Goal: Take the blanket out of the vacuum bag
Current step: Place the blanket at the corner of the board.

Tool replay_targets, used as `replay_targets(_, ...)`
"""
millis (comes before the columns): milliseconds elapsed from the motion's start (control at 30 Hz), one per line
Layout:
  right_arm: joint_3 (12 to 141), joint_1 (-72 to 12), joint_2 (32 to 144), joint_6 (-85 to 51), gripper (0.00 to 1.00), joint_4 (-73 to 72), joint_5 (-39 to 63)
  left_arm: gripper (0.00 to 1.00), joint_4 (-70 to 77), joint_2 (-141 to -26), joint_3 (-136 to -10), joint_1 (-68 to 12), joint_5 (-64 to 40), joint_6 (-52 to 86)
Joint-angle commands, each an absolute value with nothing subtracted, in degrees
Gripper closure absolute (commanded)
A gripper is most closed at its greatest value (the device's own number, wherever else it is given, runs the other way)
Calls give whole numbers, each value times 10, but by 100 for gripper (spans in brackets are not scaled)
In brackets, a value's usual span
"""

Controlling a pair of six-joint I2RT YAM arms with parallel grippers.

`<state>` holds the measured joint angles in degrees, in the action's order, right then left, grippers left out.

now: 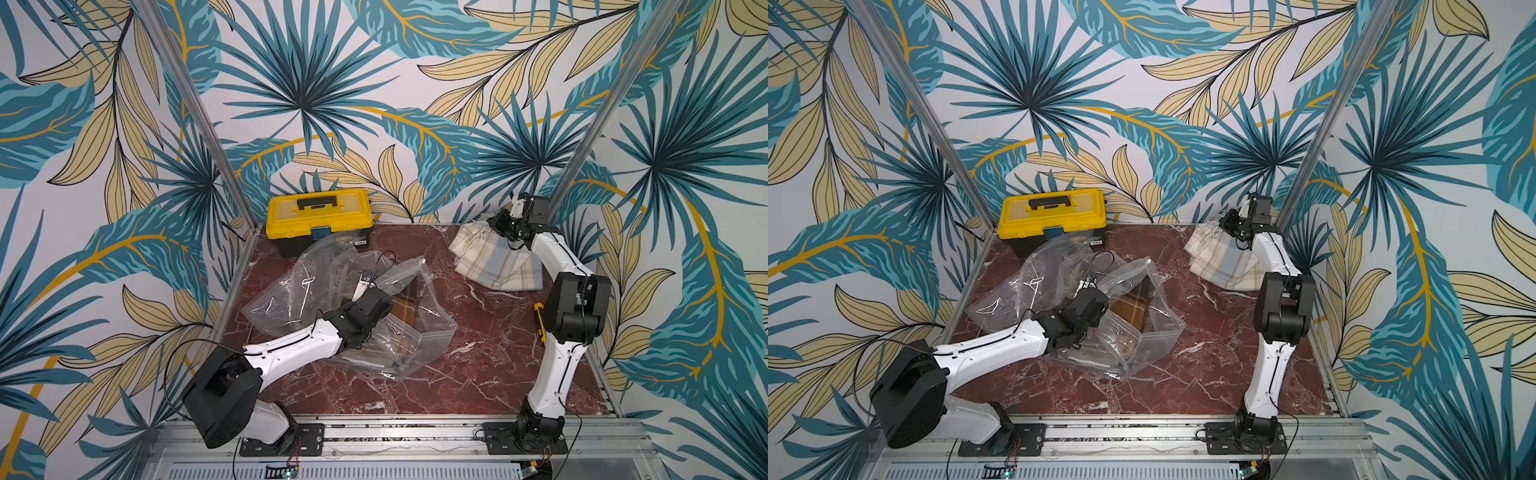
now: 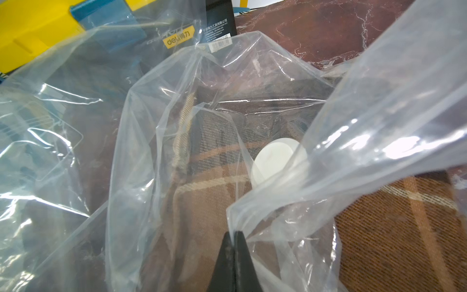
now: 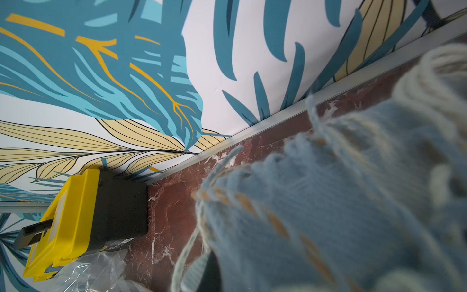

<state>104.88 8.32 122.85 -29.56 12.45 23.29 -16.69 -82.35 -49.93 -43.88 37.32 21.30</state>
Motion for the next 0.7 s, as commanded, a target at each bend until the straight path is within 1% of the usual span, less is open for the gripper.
replay_targets(0,1056,83,1252,-312,100,103,247,100,-194,-807,-515,-435,402,213)
replay_targets(67,1050,82,1260,-311,100,89,250,100,-196,-804,-516,-434,403,211)
replay_targets(167,1047,82,1273,-309,100,44,285,100,-199,-802,-516,-435,404,211)
replay_targets(267,1019,82,1268,-308,100,-59,343,100,-199,-800,-514,-435,407,215)
replay_targets(367,993,82,1251,-318,93,-154,370,100,-202,-796,-511,-436,407,224)
replay_targets(400,995,82,1247,-320,85,-165,379,100,-204,-795,-510,-436,406,228)
replay_targets(433,998,82,1243,-321,69,-163,386,100,-205,-793,-509,-436,405,231)
replay_targets(467,1001,82,1237,-319,42,-159,393,100,-206,-790,-507,-436,404,235)
replay_targets(500,998,81,1227,-312,2,-155,398,100,-205,-787,-505,-435,402,239)
replay_targets(567,974,81,1196,-292,1,-144,382,100,-202,-781,-501,-437,397,243)
replay_targets(667,931,81,1136,-240,1,-68,306,100,-201,-780,-500,-437,388,243)
